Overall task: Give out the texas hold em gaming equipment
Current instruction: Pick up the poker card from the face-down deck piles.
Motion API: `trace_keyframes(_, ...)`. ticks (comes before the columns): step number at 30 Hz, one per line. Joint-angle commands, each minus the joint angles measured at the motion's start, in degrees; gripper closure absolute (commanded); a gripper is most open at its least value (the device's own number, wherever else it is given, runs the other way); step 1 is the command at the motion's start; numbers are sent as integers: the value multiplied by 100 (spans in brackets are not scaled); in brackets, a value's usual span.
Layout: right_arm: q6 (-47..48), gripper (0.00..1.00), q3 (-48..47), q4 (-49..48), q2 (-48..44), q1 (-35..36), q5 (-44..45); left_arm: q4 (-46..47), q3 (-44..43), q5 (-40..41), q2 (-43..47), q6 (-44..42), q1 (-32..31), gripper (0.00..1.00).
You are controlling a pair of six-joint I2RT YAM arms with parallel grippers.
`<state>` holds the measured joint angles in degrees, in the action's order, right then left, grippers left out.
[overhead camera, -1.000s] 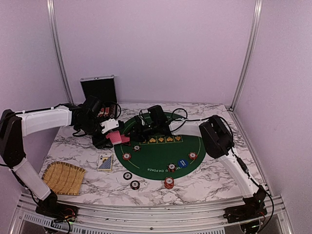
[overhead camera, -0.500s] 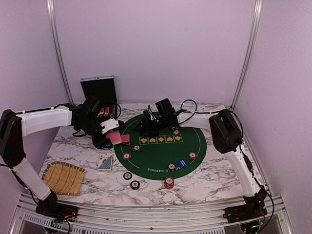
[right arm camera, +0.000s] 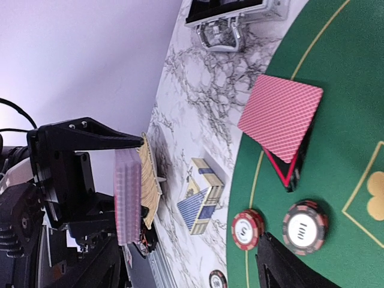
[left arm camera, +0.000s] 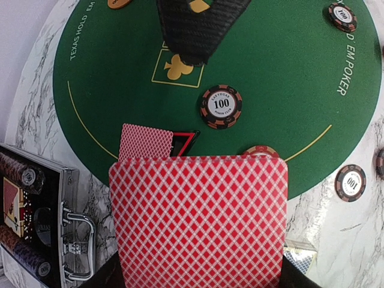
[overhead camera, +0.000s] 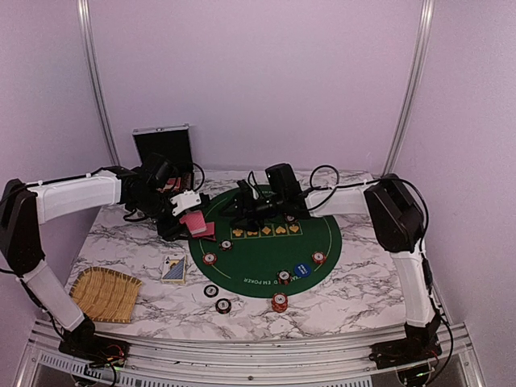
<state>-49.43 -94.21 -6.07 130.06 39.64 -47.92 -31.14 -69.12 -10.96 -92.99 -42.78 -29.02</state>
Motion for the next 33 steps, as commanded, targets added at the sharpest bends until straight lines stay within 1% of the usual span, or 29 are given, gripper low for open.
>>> trace_keyframes(1,-429,23,-42,-776,-90,196,-285,24,-279,-66,-145,51,-66,92)
trace_keyframes(13,-889,23,-247,-1334,290,374,-417,21,-476,-29,-338,60,-225,92)
trace_keyframes(33,-1061,22,-784,-1310,822,532,-533,21,-529,32,-451,43,-384,92)
